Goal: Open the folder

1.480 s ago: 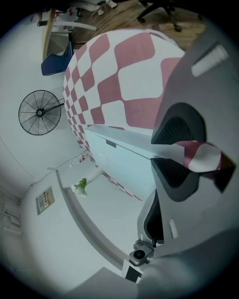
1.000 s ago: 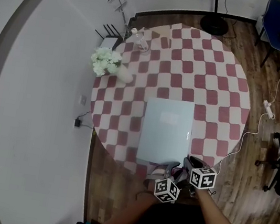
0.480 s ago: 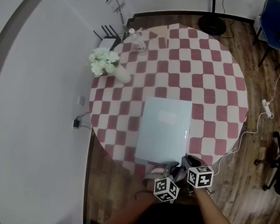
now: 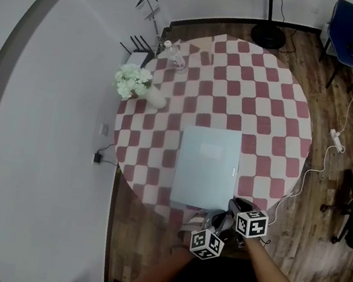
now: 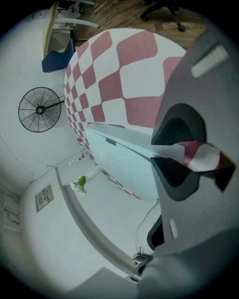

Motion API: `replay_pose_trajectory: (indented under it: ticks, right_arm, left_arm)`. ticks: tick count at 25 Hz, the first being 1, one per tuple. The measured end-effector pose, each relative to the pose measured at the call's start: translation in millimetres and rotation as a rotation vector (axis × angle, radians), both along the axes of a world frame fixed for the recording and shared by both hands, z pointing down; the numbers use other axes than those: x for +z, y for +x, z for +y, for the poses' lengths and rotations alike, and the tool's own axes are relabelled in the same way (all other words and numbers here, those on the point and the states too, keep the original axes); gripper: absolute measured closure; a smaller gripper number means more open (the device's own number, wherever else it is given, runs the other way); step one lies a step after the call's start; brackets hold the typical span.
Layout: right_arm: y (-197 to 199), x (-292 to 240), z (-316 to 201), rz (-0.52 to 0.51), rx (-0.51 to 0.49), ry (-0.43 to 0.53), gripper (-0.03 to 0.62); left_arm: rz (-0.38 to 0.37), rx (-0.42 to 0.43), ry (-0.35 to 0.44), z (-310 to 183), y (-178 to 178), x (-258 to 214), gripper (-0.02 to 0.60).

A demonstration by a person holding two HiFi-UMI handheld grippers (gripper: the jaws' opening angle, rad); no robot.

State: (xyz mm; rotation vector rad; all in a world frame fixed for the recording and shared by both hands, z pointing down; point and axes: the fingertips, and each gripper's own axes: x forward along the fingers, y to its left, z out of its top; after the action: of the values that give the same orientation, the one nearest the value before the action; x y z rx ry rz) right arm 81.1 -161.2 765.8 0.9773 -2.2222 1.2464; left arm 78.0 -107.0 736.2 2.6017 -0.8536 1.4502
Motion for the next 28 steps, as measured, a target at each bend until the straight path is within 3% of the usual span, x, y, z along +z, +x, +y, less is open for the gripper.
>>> replay_pose_trajectory:
  ticks: [9, 21, 28]
  right_arm:
    - [-1, -1, -1, 0.036, -0.036, 0.020, 0.511]
    - [-6, -3, 1, 0.093, -0.083, 0.021, 0.522]
    - [-12, -3, 2, 0.171, -0.083, 0.013, 0.528]
  left_arm:
    - [0.145, -0.166, -0.022, -10, -9, -34, 0.583]
    - [0.259, -0.290, -0.036, -21, -28, -65, 0.584]
    - [0.409, -0.401, 0.004, -34, -60, -108, 0.583]
